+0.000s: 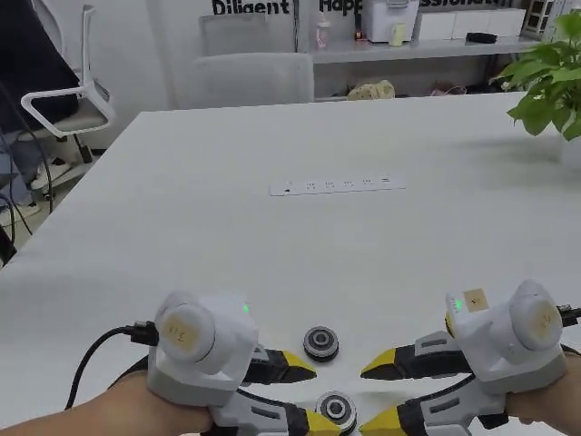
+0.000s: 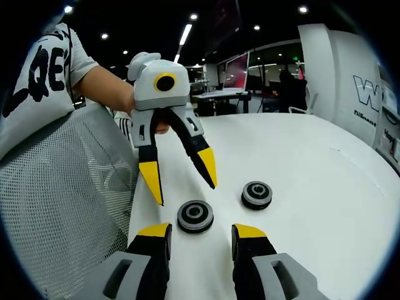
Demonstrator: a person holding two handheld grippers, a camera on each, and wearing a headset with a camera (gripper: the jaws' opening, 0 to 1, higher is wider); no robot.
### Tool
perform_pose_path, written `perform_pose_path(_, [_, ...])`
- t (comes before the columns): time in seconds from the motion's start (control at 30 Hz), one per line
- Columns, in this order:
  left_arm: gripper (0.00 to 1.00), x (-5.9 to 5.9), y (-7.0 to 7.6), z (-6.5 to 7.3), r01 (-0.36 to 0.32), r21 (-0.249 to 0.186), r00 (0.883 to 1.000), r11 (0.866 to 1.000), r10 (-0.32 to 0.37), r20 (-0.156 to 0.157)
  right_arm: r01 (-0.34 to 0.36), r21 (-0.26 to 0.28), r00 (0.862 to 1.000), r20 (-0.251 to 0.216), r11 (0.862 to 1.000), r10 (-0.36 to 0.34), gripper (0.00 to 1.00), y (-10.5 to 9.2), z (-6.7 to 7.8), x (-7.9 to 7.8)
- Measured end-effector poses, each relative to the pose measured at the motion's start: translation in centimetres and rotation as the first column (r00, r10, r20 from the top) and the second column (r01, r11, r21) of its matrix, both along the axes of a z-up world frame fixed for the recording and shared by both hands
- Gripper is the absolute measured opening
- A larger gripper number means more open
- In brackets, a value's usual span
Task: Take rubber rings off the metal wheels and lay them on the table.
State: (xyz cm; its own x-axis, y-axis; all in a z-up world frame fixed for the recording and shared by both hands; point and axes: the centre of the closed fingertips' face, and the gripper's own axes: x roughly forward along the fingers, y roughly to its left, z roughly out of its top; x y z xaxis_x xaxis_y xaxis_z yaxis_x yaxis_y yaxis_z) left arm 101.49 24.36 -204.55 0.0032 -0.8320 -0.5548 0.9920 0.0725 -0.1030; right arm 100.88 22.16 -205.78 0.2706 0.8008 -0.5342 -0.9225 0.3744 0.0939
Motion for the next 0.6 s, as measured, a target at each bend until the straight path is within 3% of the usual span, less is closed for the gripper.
perform_pose_path(0.6, [0.18, -0.7, -0.7, -1.3, 0.037, 0.028, 0.999, 0.999, -0.037, -0.001, 0.0, 0.004, 1.0, -0.013, 1.0, 0.0, 0.37, 0.0, -0.4, -0.3])
